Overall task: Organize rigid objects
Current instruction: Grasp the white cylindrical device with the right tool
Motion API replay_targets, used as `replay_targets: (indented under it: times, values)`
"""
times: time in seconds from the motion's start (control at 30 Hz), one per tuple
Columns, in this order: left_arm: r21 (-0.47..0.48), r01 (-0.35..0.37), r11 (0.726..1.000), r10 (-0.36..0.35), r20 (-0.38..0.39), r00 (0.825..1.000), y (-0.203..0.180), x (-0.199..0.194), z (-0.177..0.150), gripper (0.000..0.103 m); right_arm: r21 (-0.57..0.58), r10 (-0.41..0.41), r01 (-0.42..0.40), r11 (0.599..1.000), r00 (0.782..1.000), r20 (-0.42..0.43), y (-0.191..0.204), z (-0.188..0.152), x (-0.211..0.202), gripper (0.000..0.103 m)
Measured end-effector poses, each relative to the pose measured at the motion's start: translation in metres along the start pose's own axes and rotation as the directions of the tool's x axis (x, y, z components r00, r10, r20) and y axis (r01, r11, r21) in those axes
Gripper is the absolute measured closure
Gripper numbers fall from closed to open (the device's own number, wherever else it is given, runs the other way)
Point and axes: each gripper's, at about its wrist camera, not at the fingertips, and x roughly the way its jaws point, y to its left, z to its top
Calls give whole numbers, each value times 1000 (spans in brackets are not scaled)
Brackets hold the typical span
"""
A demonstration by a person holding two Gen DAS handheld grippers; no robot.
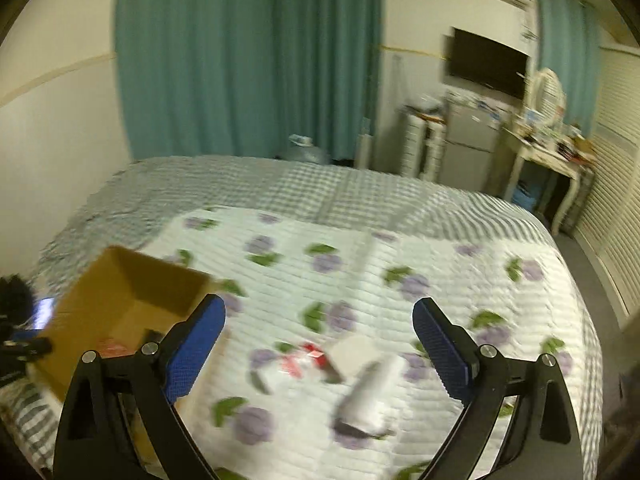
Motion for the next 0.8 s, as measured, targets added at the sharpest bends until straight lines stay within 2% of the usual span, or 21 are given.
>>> replay_targets:
  times: [0.2, 0.4, 0.47, 0.53, 0.63, 0.7, 0.8]
  values:
    - [1, -7, 1000, 7, -3, 1000, 0, 0, 1, 94, 84, -97, 103, 991, 993, -69, -44, -29, 32, 8]
    - [1, -11, 1000, 11, -5, 1000, 0, 1, 1, 94, 130, -95, 120, 984, 978, -183, -55, -75, 81, 8]
    - [1, -10, 1000, 10, -4, 1000, -1, 1, 1, 94, 124, -86, 121, 985, 964, -253, -56, -88, 100, 8]
    - [1, -10, 1000, 10, -4, 1000, -1, 2, 1, 94, 123, -81, 122, 985, 951, -299, -58, -94, 113, 8]
    - [1, -8, 1000, 8, -4, 1000, -1, 1, 1, 94, 129, -64, 111, 985, 945, -319, -59, -97, 118, 8]
    - [0, -8, 1000, 8, -4, 1000, -1, 1, 1, 94, 117, -59, 104, 988, 941, -334, -57, -99, 123, 10]
    - [-1, -7, 1000, 7, -2, 1000, 0, 1, 1, 94, 107, -44, 89, 990, 928, -369, -53, -102, 133, 20]
